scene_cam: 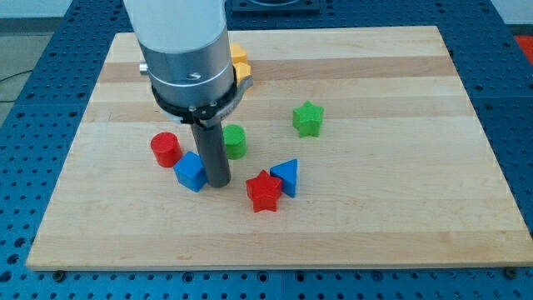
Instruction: Move the red star to the left of the green circle
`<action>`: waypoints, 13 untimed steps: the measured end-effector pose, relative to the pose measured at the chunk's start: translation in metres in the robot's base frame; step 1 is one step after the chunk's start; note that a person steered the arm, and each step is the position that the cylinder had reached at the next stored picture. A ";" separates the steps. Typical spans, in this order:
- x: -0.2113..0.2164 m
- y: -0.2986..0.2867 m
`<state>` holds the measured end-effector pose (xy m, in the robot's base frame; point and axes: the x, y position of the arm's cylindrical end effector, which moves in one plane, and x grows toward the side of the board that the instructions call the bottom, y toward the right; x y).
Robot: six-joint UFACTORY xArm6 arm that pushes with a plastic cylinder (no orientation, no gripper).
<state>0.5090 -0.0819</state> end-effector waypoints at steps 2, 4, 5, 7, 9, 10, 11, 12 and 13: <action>-0.003 -0.061; -0.064 -0.108; -0.074 -0.101; 0.002 -0.028; 0.068 0.093; 0.046 0.098; 0.038 0.009; 0.023 -0.051; 0.016 -0.034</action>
<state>0.5247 -0.1158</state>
